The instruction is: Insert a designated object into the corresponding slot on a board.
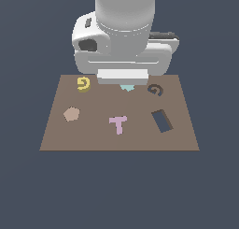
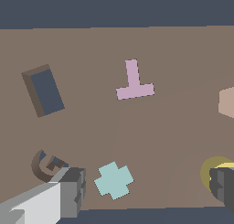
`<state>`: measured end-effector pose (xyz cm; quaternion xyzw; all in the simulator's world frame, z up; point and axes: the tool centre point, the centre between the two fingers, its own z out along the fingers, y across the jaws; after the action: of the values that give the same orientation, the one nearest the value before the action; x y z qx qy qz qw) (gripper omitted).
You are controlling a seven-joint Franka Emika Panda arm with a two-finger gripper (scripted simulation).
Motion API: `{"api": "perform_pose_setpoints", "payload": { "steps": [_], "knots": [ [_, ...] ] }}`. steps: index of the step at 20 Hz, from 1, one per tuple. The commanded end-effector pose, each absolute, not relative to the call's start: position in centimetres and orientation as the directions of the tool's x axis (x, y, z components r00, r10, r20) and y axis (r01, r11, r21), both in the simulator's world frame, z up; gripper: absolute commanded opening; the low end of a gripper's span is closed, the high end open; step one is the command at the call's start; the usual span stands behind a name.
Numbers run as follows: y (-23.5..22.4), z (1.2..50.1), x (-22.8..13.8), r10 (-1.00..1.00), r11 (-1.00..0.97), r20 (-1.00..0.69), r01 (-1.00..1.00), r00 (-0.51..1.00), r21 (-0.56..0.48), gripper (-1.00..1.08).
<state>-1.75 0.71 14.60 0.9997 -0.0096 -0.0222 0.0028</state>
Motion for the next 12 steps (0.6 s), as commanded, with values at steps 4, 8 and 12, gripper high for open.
{"api": "perform_pose_setpoints", "payload": {
  "steps": [4, 8, 12],
  "knots": [
    [0.5, 14.5, -1.9, -0.017, -1.0, -0.044, -0.017, 0.999, 0.006, 1.0],
    [-0.3, 13.9, -2.5, -0.006, -1.0, -0.041, -0.006, 0.999, 0.005, 1.0],
    [-1.9, 12.8, -3.5, 0.013, -1.0, -0.036, 0.013, 0.999, 0.005, 1.0]
  ]
}}
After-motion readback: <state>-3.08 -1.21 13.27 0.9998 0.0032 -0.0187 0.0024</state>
